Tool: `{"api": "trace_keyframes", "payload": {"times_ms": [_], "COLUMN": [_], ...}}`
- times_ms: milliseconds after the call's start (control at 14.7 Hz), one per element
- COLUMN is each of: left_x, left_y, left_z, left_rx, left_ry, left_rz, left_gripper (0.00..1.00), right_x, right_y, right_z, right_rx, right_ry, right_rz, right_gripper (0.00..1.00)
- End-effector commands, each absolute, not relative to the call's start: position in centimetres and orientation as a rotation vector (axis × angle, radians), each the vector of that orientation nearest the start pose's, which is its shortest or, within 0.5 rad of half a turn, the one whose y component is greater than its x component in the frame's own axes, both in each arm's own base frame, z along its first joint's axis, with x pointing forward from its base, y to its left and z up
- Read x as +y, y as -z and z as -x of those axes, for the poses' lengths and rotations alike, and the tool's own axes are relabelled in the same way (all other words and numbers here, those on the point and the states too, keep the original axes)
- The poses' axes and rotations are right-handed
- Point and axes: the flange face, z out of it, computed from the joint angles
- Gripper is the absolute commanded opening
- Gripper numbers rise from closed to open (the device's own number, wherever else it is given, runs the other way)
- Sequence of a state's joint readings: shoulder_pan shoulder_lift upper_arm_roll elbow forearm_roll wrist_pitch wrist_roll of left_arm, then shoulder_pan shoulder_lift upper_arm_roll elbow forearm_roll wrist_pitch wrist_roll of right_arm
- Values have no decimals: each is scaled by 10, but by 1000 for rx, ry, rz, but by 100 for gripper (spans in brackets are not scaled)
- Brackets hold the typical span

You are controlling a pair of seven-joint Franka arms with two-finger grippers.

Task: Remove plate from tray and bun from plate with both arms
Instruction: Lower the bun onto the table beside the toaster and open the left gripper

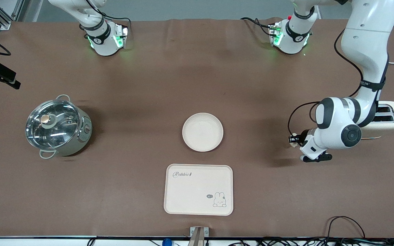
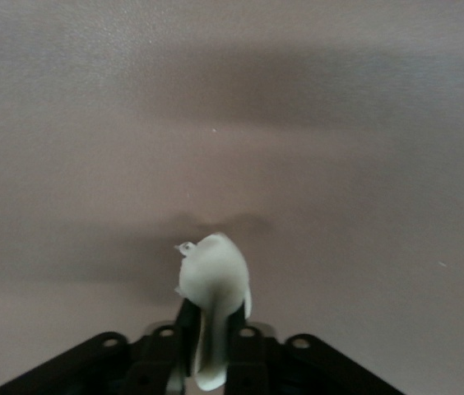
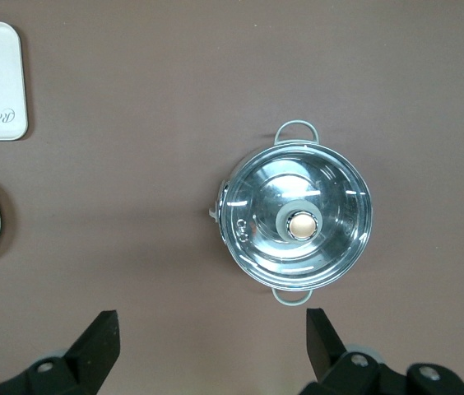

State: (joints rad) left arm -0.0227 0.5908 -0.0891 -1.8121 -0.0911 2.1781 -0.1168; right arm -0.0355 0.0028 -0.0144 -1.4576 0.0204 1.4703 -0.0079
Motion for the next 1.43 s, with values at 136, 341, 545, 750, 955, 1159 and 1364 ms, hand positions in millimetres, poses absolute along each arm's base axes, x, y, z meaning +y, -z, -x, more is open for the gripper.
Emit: {"api": "trace_keyframes", "payload": {"times_ms": [136, 341, 545, 750, 955, 1159, 1364], "left_x": [-83, -87, -88, -80, -85, -87, -82], "left_y": [-239, -317, -398, -474, -563, -613, -624], "left_z": [-640, -656, -672, -663, -630, -595, -573], "left_rx": [-68, -45, -18, 28, 70, 83, 77], "left_ry": [-258, -127, -126, -96, 56, 64, 17], "left_rz": [3233, 3243, 3245, 3167, 3139, 3130, 3109], "left_gripper": [100, 100, 100, 100, 100, 100, 100], "right_x": [-18, -19, -19, -19, -19, -18, -16], "right_y": [-669, -670, -670, -669, -669, -668, -669], "right_z": [-541, -540, -540, -541, -541, -542, -541], "right_rx": [42, 47, 47, 47, 47, 47, 40], "right_ry": [37, 32, 32, 35, 37, 35, 35], "right_rz": [3108, 3108, 3108, 3108, 3106, 3106, 3108], "right_gripper": [100, 100, 100, 100, 100, 100, 100]}}
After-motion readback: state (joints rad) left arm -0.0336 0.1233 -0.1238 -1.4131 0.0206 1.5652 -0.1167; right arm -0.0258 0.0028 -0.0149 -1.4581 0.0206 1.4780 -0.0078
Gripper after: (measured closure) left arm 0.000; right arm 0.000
